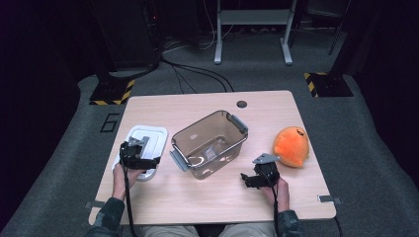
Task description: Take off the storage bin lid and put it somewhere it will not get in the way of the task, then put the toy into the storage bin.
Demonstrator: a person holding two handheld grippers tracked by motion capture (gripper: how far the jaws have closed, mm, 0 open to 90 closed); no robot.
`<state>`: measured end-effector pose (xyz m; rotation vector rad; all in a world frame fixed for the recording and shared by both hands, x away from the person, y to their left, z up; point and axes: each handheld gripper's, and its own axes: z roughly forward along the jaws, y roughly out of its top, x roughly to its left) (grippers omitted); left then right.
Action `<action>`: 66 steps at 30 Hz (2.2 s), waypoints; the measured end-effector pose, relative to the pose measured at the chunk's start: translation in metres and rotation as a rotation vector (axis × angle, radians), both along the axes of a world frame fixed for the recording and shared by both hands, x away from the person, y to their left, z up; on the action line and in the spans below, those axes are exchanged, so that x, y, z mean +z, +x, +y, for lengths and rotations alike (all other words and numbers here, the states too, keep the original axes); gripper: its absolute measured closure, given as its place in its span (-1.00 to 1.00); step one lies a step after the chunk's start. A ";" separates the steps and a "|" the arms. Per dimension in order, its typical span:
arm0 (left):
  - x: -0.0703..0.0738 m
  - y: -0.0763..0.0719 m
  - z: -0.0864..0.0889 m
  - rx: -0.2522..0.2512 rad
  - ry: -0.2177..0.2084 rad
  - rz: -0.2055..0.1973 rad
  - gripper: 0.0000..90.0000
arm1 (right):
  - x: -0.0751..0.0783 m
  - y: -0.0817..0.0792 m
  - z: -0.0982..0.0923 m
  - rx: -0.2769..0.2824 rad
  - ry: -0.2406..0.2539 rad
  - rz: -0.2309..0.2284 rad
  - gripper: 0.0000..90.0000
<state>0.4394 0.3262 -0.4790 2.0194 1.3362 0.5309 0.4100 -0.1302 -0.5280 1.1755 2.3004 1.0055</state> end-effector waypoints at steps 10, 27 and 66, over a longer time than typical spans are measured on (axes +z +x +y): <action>-0.008 -0.028 -0.024 -0.127 0.005 -0.019 -1.00 | 0.000 0.000 0.000 0.000 0.000 0.000 -0.69; -0.031 -0.071 -0.081 -0.311 0.087 -0.009 -1.00 | 0.000 0.000 0.000 0.000 0.000 0.000 -0.69; -0.052 -0.073 -0.087 -0.312 0.021 -0.019 -1.00 | 0.000 0.000 0.001 -0.011 -0.005 0.002 -0.77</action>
